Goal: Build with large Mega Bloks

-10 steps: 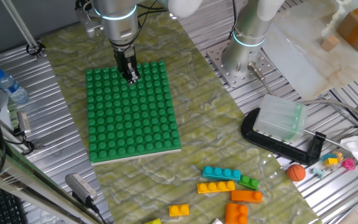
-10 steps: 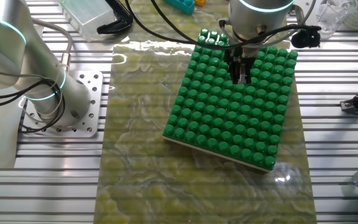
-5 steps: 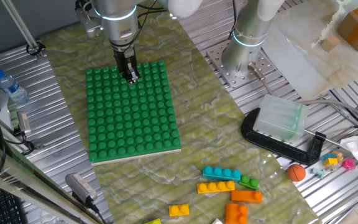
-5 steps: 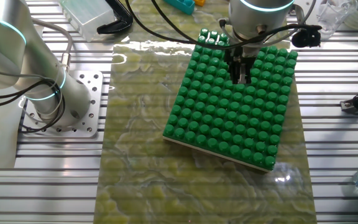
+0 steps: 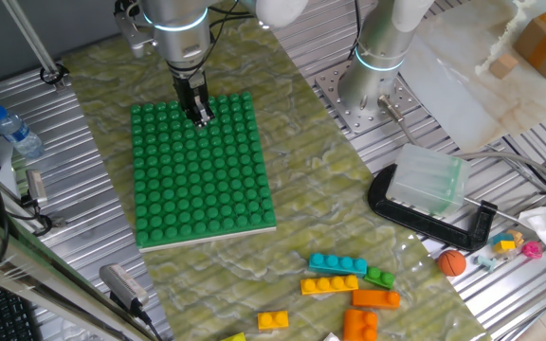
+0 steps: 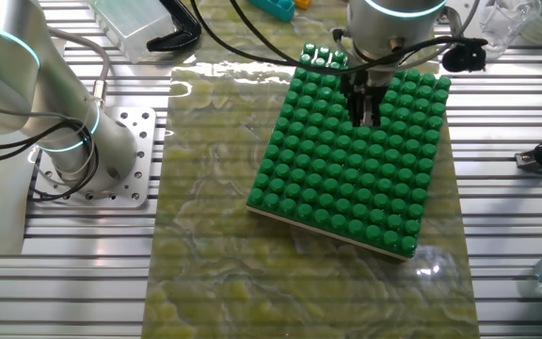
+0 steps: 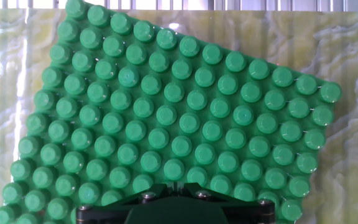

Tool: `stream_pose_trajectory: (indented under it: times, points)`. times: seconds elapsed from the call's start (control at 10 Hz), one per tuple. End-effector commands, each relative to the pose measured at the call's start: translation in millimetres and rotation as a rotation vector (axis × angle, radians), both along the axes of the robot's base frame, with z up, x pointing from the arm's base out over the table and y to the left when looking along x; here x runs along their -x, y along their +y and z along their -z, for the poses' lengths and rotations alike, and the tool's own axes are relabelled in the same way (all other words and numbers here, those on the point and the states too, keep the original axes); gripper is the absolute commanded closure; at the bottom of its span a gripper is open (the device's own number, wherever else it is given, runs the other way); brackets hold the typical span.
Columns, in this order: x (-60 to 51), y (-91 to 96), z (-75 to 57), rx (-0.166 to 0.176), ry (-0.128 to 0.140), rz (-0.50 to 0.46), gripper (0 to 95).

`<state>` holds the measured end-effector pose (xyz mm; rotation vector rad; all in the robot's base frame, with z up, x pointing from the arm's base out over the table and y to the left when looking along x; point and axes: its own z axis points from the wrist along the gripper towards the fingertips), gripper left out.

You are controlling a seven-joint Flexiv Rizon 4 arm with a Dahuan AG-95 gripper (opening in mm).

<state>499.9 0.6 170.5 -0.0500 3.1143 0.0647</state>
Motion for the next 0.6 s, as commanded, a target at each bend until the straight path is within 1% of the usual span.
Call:
stream_pose_trajectory:
  times: [0.1,0.2,0.3,0.5,0.6]
  points:
    - [-1.7,0.1,-0.3,0.000,-0.002,-0.037,95.0]
    - [-1.9,0.3,-0.3,0.000,0.001,-0.044,95.0]
    - [-1.9,0.4,-0.2,0.004,0.010,-0.055,95.0]
    - [-2.1,0.7,0.1,0.005,0.005,-0.086,95.0]
    - [-2.2,1.1,0.3,0.004,-0.006,-0.073,95.0]
